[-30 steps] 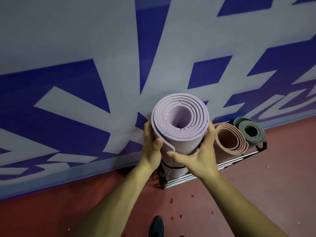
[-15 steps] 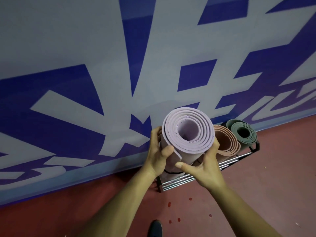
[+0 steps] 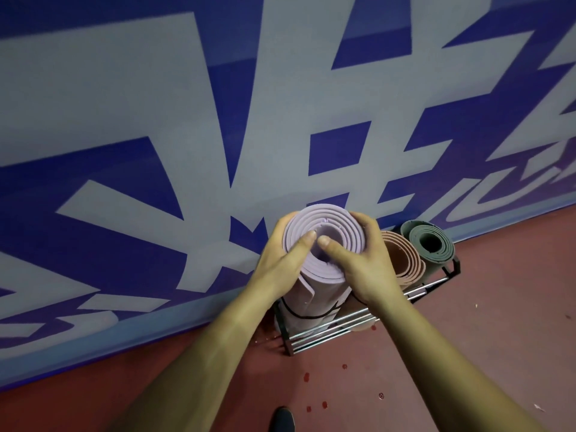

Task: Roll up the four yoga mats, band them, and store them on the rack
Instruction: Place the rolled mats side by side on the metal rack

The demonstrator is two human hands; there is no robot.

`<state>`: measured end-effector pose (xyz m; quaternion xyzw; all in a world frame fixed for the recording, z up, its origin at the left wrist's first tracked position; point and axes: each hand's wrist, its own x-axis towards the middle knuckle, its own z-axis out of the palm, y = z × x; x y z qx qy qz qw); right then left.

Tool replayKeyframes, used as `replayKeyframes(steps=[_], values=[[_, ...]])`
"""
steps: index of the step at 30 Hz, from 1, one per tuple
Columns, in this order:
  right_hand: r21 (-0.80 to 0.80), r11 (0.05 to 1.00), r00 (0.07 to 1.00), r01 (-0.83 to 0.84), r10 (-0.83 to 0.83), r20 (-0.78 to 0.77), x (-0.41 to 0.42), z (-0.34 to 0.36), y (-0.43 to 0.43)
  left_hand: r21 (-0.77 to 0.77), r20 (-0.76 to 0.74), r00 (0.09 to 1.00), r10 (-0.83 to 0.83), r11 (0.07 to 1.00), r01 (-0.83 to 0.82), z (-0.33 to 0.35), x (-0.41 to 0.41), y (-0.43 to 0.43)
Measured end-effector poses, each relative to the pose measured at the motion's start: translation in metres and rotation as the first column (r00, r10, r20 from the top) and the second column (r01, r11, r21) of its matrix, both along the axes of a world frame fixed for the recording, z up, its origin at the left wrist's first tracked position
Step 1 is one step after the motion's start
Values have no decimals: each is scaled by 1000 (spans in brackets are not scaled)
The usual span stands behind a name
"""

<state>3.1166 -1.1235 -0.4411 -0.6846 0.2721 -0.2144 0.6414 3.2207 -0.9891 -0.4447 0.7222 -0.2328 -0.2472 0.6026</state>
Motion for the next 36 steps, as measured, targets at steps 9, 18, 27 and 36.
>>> replayKeyframes(steps=[9,18,27,36], values=[[-79,996,987,-44,32,-154,-8,-47,20,86,-70,997,21,996,-15,-65,-9,22],[-70,997,989,-16,5,-145,6,-83,9,92,-96,995,24,996,-15,-99,12,13],[-60,998,985,-18,8,-170,6,-95,10,82,-95,995,18,997,-10,-106,14,14],[-26,1000,988,-3,-1,-155,9,-122,17,84,-98,995,-8,996,17,-130,23,20]])
